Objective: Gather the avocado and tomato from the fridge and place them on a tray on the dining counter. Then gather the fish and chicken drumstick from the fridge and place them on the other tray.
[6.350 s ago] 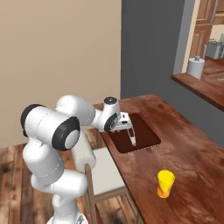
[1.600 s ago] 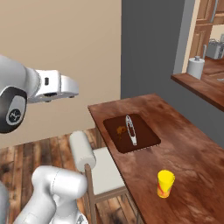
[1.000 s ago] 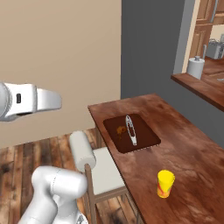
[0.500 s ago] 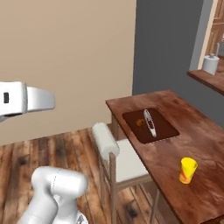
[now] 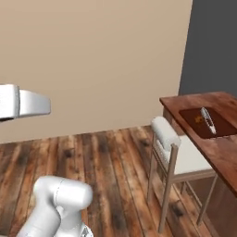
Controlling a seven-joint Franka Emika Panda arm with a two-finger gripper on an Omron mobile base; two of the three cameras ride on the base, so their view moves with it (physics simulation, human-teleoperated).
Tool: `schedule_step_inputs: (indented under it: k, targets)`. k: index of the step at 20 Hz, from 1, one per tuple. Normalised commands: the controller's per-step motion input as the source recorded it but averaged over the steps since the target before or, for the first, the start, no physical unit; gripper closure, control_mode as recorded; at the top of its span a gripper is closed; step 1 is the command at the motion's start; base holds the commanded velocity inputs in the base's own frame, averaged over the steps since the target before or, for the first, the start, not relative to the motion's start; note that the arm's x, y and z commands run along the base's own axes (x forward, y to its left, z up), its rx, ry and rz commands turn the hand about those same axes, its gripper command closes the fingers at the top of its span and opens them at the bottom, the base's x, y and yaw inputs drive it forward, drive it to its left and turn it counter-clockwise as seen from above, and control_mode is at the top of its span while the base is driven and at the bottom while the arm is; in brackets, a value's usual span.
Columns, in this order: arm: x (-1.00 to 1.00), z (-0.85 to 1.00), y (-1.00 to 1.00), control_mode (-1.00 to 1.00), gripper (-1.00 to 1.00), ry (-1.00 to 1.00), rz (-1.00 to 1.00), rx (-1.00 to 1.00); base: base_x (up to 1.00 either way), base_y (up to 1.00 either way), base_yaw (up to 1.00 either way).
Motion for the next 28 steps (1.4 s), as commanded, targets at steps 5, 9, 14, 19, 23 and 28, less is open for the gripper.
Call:
schedule_step_inputs:
  k: [5,9,14,19,23,28]
  targets:
    - [0.00,0.00,0.00,1.00,-1.00,0.00,0.00,0.00,-1.00,0.00,-0.11]
    - [0.00,0.00,0.00,1.00,-1.00,0.00,0.00,0.00,-1.00,-0.04,-0.27]
    - [0.00,0.00,0.00,1.00,-1.00,0.00,0.00,0.00,-0.90,0.03,-0.70]
    - [0.00,0.00,0.00,1.00,-1.00,0.00,0.00,0.00,-0.01,0.20,-0.89]
    - [0.00,0.00,0.00,1.00,-1.00,0.00,0.00,0.00,0.00,0.03,-0.83]
    - [0.00,0.00,0.00,1.00,-1.00,0.00,0.00,0.00,-0.29,0.00,-0.55]
